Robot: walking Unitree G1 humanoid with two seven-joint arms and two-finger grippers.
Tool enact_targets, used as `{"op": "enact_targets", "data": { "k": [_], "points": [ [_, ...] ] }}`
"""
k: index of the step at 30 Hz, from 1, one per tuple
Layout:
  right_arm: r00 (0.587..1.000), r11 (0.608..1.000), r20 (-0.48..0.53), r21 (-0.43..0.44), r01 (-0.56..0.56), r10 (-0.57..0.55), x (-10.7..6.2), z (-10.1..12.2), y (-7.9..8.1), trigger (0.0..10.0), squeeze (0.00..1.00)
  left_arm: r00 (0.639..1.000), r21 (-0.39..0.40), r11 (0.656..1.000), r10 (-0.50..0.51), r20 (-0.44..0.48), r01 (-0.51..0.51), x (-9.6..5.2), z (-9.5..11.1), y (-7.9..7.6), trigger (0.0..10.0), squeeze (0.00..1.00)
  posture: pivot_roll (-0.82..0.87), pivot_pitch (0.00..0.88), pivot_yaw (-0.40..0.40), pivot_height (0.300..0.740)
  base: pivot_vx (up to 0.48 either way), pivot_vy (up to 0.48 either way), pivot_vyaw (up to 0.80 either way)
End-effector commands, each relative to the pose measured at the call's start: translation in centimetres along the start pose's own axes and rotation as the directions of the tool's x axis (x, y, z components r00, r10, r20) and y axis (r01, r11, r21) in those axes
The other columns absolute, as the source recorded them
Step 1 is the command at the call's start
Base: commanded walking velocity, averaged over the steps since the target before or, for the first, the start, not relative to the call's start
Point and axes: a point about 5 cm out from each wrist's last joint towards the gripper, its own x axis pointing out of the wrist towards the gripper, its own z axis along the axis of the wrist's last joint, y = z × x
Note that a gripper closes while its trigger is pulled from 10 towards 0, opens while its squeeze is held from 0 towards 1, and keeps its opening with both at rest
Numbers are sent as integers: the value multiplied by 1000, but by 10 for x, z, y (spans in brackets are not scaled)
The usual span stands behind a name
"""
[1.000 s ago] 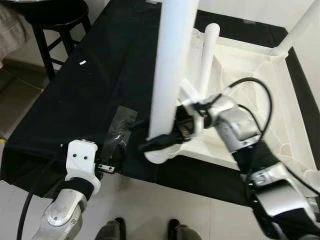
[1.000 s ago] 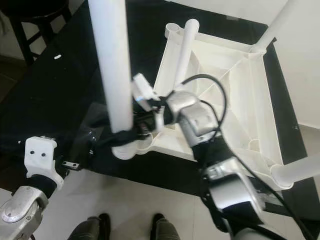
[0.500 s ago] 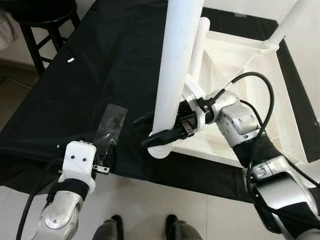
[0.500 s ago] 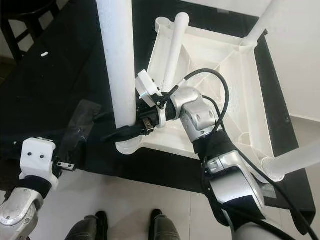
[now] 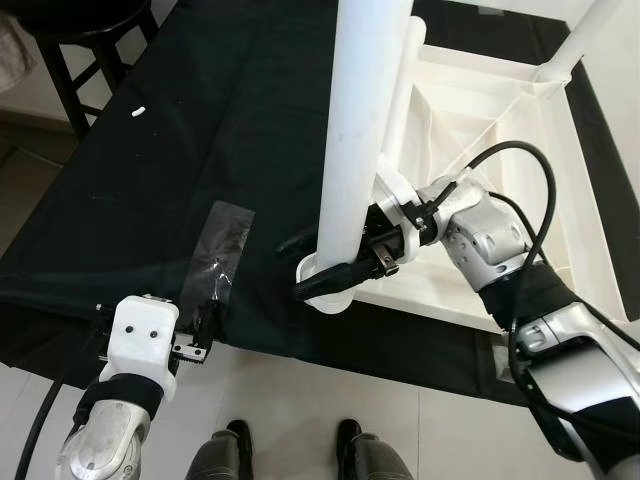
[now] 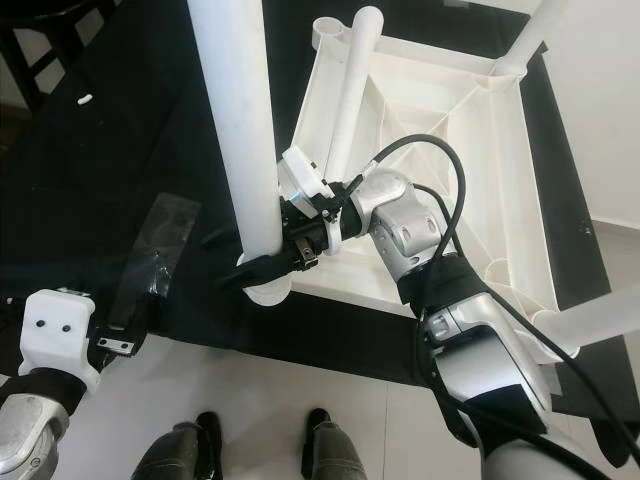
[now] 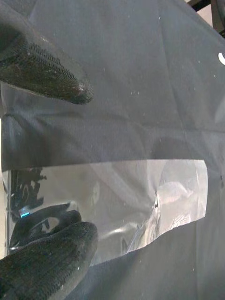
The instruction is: Building children table
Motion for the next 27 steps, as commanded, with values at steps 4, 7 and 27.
{"op": "enact_targets", "data": {
  "k": [4,7,27],
  "points": [
    [1000,999,16,-32,11,-10,0,2,-6,10000,0,1000,27,1000,4,2,-4,-3,5,4,10000,0,51,380,-71,740,0,0,0],
    [999,999,32,-33,15,-14,1,2,-7,10000,0,1000,26,1000,5,17,-5,-1,9,4,10000,0,55,387,-71,740,0,0,0],
    [999,1000,35,-3,24,-24,-5,-4,-5,10000,0,1000,18,1000,-15,14,15,-7,15,2,10000,0,55,426,-69,740,0,0,0]
  ]
}}
